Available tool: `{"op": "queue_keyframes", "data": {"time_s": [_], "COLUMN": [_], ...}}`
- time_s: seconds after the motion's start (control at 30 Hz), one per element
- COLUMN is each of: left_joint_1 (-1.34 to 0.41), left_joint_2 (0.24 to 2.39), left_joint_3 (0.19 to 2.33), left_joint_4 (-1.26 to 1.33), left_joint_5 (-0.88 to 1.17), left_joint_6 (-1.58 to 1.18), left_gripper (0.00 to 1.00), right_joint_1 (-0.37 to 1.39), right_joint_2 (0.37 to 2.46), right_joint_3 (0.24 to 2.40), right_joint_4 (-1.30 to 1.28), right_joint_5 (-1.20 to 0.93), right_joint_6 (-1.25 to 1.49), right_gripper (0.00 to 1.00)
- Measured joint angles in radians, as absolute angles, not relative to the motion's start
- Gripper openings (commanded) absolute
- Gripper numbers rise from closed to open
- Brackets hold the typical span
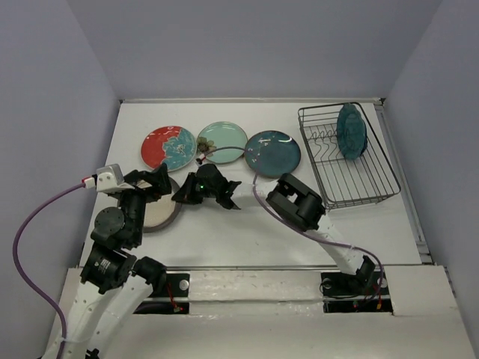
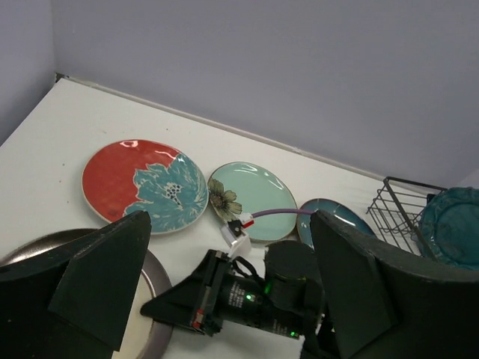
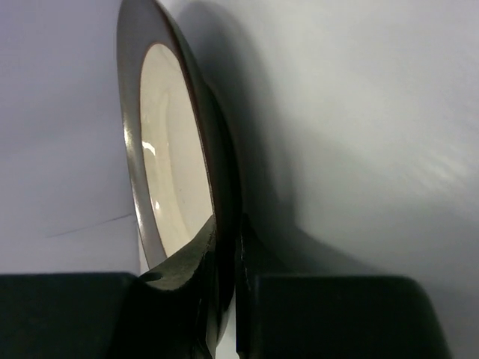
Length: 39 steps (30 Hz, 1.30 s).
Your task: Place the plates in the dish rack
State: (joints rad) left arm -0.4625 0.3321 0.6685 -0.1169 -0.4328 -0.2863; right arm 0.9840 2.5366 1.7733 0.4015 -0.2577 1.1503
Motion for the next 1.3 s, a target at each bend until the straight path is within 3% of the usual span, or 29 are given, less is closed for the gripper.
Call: {"op": "queue_keyframes", "data": {"time_s": [0.3, 0.4, 0.6, 0.77, 1.0, 1.3], "left_joint_1": [-0.459, -0.450, -0.450, -0.450, -0.474, -0.515], "left_joint_2": [0.305, 0.294, 0.266, 0.254, 0.250, 0.250], "left_joint_3": [0.669, 0.669, 0.669, 0.669, 0.669, 0.669], "left_joint_4": [-0.117, -0.117, -0.116, -0.114, -0.109, -0.109], "left_joint_5": [-0.423, -0.418, -0.393, -0.381, -0.375, -0.376], "left_joint_6": [-0.283, -0.281, -0.279, -0.279, -0.279, -0.278], "left_gripper": [0.99, 0.99, 0.99, 0.99, 0.99, 0.99], "right_joint_1": [0.994, 0.968, 0.690, 0.440, 0.392, 0.365], "right_joint_2": [2.012, 1.875, 1.454, 1.240, 1.248, 1.478], "right_joint_3": [1.262, 1.180, 1.066, 1.135, 1.246, 1.302], "right_joint_4": [0.289, 0.250, 0.059, -0.001, -0.009, -0.020], "right_joint_5": [-0.058, -0.013, 0.084, 0.408, 0.635, 0.677], "right_joint_6": [0.885, 0.803, 0.573, 0.300, -0.152, -0.516], "right_gripper": [0.07, 0.07, 0.07, 0.07, 0.07, 0.07]}}
